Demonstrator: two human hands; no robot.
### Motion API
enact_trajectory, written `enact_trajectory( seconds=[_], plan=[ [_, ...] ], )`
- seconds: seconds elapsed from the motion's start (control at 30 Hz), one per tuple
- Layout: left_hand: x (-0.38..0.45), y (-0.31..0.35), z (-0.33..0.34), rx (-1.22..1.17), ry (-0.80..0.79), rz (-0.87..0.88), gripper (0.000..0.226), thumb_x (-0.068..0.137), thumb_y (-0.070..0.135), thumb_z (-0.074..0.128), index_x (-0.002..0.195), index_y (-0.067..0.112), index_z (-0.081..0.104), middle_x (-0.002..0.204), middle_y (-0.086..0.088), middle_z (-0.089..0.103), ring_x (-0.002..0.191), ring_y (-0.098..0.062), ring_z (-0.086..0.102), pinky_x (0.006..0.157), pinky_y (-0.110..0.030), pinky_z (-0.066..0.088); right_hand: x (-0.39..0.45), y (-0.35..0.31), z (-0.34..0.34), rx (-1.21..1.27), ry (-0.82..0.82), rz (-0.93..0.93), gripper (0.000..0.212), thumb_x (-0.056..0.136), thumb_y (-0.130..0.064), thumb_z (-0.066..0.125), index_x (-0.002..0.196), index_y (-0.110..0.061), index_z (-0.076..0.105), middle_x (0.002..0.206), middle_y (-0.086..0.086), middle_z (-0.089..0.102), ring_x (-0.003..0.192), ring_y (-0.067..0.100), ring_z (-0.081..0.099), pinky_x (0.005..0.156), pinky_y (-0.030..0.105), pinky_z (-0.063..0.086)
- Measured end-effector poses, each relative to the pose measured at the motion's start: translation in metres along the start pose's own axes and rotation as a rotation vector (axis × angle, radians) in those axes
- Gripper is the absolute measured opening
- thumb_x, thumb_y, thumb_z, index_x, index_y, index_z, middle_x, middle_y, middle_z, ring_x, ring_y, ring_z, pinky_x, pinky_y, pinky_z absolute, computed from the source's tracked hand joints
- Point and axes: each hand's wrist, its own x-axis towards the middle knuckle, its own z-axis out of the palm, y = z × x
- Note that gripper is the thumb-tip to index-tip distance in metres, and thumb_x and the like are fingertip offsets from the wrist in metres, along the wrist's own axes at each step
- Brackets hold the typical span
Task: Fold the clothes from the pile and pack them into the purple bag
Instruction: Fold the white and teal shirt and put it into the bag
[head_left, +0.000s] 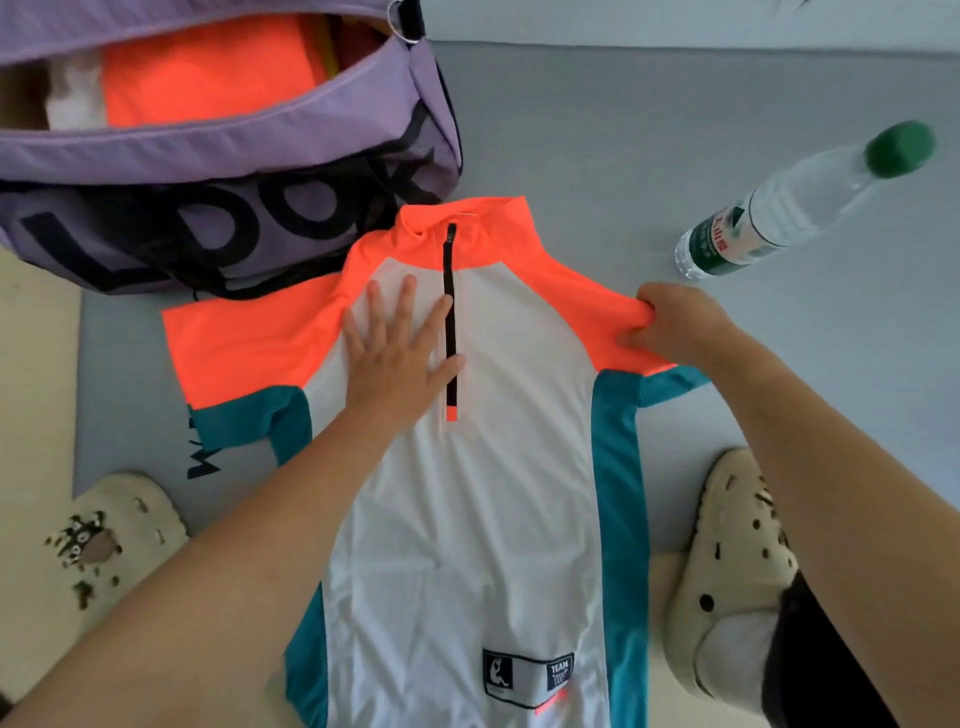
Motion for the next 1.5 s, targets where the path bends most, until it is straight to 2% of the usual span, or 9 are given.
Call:
enact_trajectory(
  seconds=[0.23,0.43,0.63,0.73,0.83,1.0,1.2,1.37,1.5],
  plan=[
    [0.001,0.004,-0.007,-0.110,-0.017,-0.010,0.072,0.091,0.066,0.041,0.154,0.038,0.020,0.166,-0.004,0.002,0.150,-0.038,-0.006,0.116,-0.063,0.002,-0.032,0.006,0.039,-0.111,0.627,0.296,0.043,0.077,0.004,0.040,0.118,-0.006,0.045,0.106,0.021,0.051,0.101,0.036,0.049,0.091,0.047,0.032],
    [-0.056,0.006,-0.022,-0.371,0.225,-0.243,0.044,0.085,0.027,0.065,0.127,0.014,0.059,0.129,-0.014,0.054,0.122,-0.036,0.048,0.098,-0.049,0.041,-0.082,-0.020,0.095,0.386,0.570,0.428,0.039,0.084,-0.022,0.065,0.113,0.001,0.051,0.115,0.023,0.053,0.108,0.040,0.050,0.088,0.047,0.037],
    [-0.124,-0.022,-0.020,-0.646,0.169,-0.851,0.040,0.083,0.029,0.068,0.112,0.003,0.058,0.108,-0.017,0.059,0.101,-0.035,0.056,0.086,-0.045,0.047,-0.108,-0.034,0.120,0.673,0.404,0.590,0.050,0.082,-0.038,0.071,0.115,-0.006,0.050,0.110,0.012,0.060,0.103,0.035,0.057,0.096,0.048,0.040],
    [-0.136,-0.050,-0.020,-0.784,0.172,-1.051,0.031,0.086,0.032,0.063,0.081,0.002,0.057,0.079,-0.017,0.060,0.076,-0.036,0.058,0.061,-0.038,0.044,-0.108,-0.026,0.117,0.751,0.314,0.622,0.031,0.086,-0.042,0.066,0.091,-0.015,0.051,0.081,0.000,0.056,0.081,0.028,0.054,0.093,0.045,0.036],
    [-0.132,-0.067,-0.024,-0.983,0.100,-1.083,0.036,0.090,0.037,0.060,0.065,0.015,0.045,0.062,-0.007,0.049,0.060,-0.024,0.048,0.056,-0.030,0.035,-0.107,-0.018,0.110,0.800,0.262,0.568,0.039,0.087,-0.038,0.064,0.063,-0.015,0.044,0.060,0.006,0.045,0.063,0.026,0.046,0.063,0.037,0.036],
    [-0.116,-0.084,-0.027,-1.238,0.033,-1.253,0.025,0.086,0.036,0.071,0.080,0.013,0.063,0.067,-0.005,0.060,0.049,-0.016,0.053,0.050,-0.026,0.051,-0.109,-0.023,0.102,0.964,0.262,0.565,0.036,0.085,-0.032,0.070,0.064,-0.019,0.044,0.062,0.001,0.047,0.052,0.018,0.038,0.048,0.030,0.031],
    [-0.114,-0.083,-0.014,-1.032,0.054,-1.165,0.015,0.084,0.030,0.074,0.089,0.017,0.069,0.096,-0.006,0.070,0.091,-0.029,0.066,0.089,-0.039,0.055,-0.113,-0.032,0.107,0.939,0.221,0.524,0.040,0.090,-0.032,0.063,0.065,-0.014,0.039,0.061,0.008,0.033,0.057,0.021,0.030,0.052,0.031,0.023],
    [-0.117,-0.085,-0.023,-1.312,0.410,-1.143,0.017,0.092,0.026,0.063,0.076,0.026,0.056,0.069,0.008,0.051,0.061,-0.007,0.044,0.052,-0.018,0.038,-0.109,-0.026,0.103,1.002,0.386,0.483,0.041,0.097,-0.027,0.054,0.062,-0.014,0.038,0.060,0.001,0.034,0.055,0.015,0.028,0.052,0.032,0.025],
    [-0.123,-0.093,-0.023,-1.293,0.238,-1.160,0.026,0.094,0.038,0.059,0.081,0.017,0.051,0.072,0.002,0.047,0.063,-0.012,0.043,0.059,-0.024,0.037,-0.107,-0.020,0.100,1.019,0.344,0.489,0.042,0.098,-0.031,0.052,0.063,-0.017,0.032,0.061,0.001,0.028,0.057,0.015,0.025,0.054,0.033,0.021]
  ],
)
